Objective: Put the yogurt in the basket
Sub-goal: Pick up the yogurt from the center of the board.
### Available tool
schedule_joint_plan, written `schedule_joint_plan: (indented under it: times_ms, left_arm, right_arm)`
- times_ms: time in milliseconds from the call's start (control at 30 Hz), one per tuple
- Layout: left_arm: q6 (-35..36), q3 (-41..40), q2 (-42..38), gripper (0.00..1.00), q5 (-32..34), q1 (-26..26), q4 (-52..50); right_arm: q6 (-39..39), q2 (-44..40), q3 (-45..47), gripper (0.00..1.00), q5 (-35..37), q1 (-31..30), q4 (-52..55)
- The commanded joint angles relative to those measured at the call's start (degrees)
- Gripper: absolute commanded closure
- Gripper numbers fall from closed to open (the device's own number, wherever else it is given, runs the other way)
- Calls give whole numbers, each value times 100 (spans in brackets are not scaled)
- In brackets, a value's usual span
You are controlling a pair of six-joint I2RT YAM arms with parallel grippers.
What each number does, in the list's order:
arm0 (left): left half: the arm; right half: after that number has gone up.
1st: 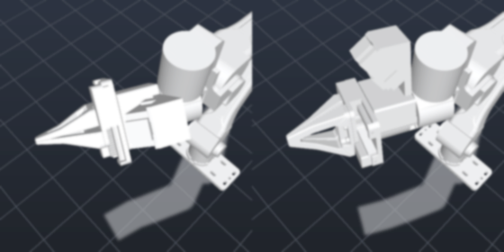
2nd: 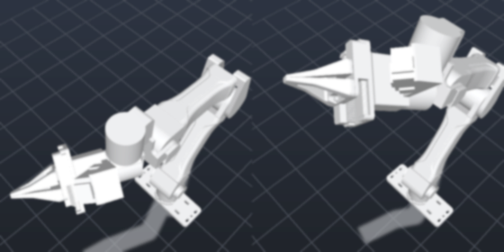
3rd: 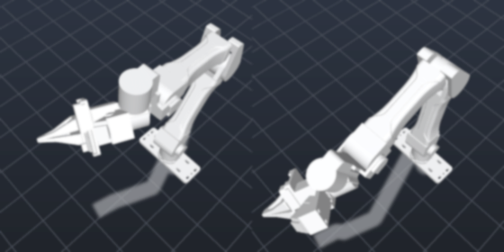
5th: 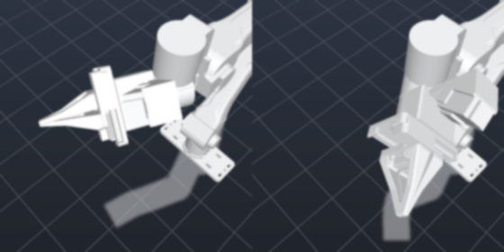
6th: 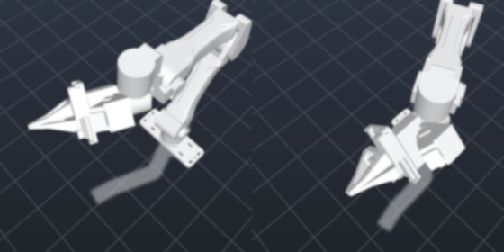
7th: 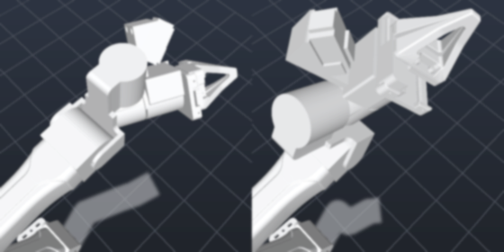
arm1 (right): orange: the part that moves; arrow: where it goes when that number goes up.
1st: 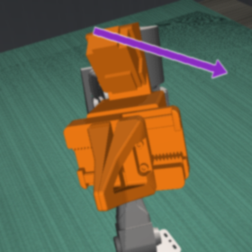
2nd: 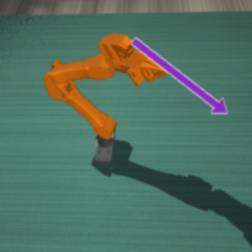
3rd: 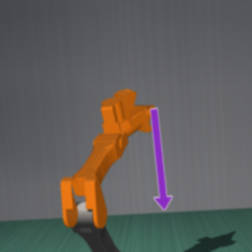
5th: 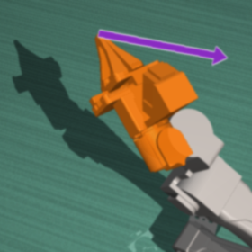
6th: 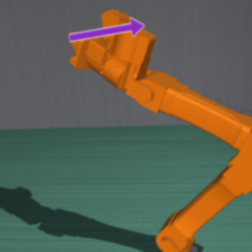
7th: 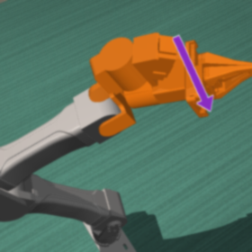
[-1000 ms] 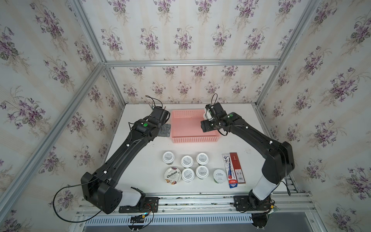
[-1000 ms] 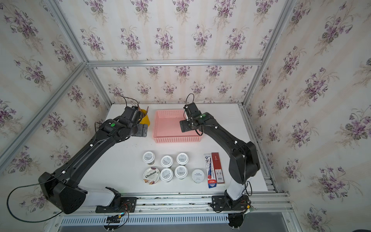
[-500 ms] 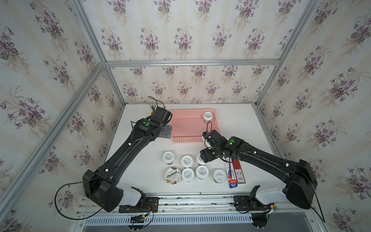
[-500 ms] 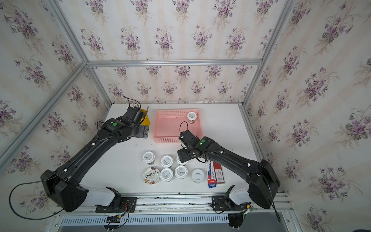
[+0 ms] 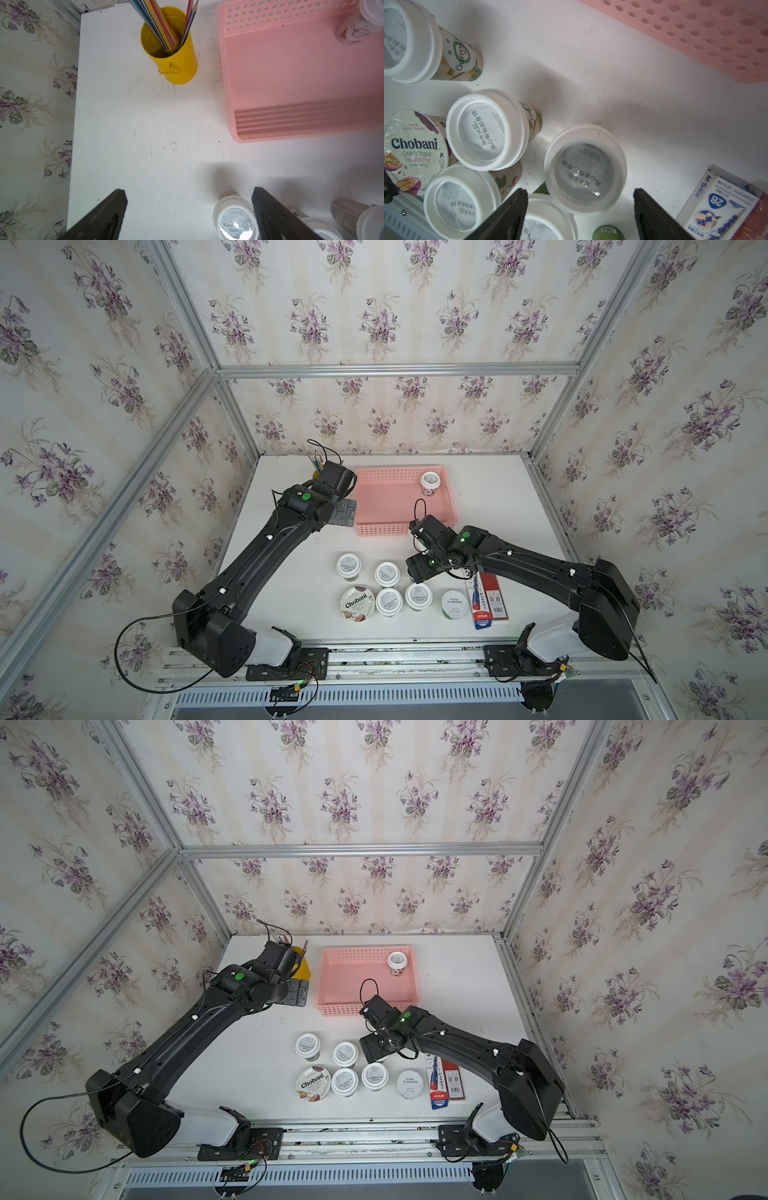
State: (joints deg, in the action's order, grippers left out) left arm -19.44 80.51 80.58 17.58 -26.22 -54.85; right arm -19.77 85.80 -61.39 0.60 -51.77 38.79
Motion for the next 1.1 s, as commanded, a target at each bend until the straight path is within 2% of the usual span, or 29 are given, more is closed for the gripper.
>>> schedule_joint_plan:
  times_ms: [0,267,500,1067]
  left_arm:
    - [41,29,-8,1,16,3,-32]
    - [54,24,-16,1,11,4,-33]
    - [37,22,-16,1,25,5,-31]
    - [19,9,-51,1,11,3,-26]
  right_arm:
    - [-23,56,-40,14,37,-17,-68]
    - [-33,192,-48,13,218,-54,-3]
    - [-33,293,-40,19,503,-61,66]
    - [-45,392,-9,21,1020,-35,217]
